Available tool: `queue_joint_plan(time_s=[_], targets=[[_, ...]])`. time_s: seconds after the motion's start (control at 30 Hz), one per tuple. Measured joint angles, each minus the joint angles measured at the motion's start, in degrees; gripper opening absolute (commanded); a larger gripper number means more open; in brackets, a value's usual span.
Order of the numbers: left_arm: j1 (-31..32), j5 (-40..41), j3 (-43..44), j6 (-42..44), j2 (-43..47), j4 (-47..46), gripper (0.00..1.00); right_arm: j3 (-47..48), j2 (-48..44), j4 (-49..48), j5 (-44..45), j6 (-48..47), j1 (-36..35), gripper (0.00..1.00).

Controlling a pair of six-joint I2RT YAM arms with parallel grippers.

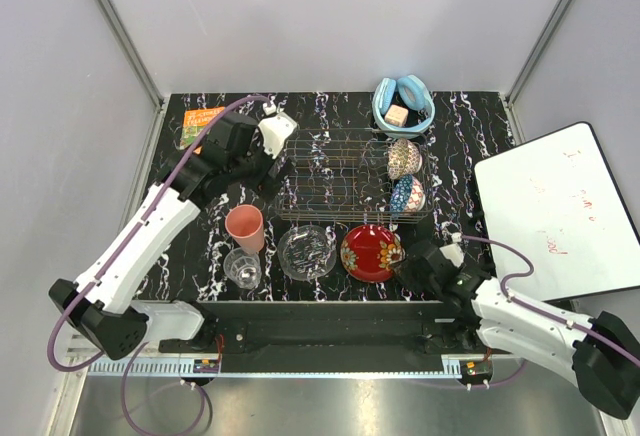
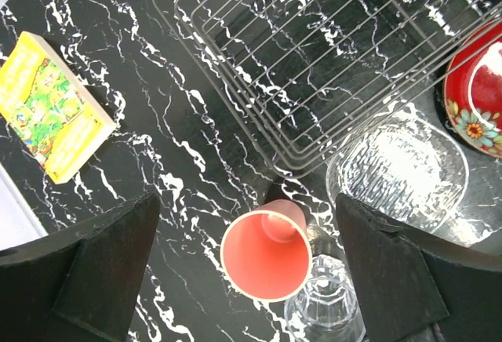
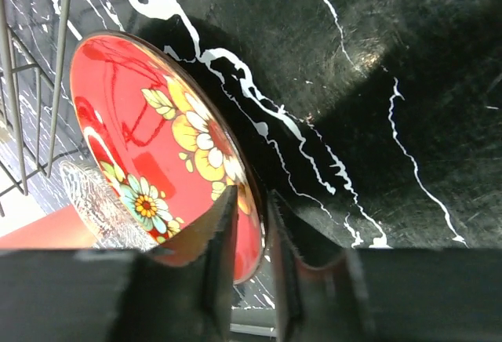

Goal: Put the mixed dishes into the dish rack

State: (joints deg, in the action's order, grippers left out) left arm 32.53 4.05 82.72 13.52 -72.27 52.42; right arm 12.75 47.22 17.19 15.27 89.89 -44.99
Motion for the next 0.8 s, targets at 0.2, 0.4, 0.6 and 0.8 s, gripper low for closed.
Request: queue_joint_plan(time_s=[0.2,0.4,0.6,0.8], targets=[[-0.04,0.85,-2.54,0.57,1.62,0.26,0.99,-0.44,-0.26,-0.96,0.02,-0.13,-0.02,0.00],[-0.04,1.68,-3.41,1.31,1.68,0.50,0.99,-0.44,-5.66,0.59,0.04,-0.90,0.00,0.00],[-0.04,2.49,-3.41,1.81,1.84,0.48,0.99,0.15,-14.97,11.45,-0.46,-3.69,0.00,0.00],[-0.04,3.19,-3.37,2.58,1.88,0.48,0.99,3.98,-20.55,22.05,-2.64,-11.17,0.00,0.00]])
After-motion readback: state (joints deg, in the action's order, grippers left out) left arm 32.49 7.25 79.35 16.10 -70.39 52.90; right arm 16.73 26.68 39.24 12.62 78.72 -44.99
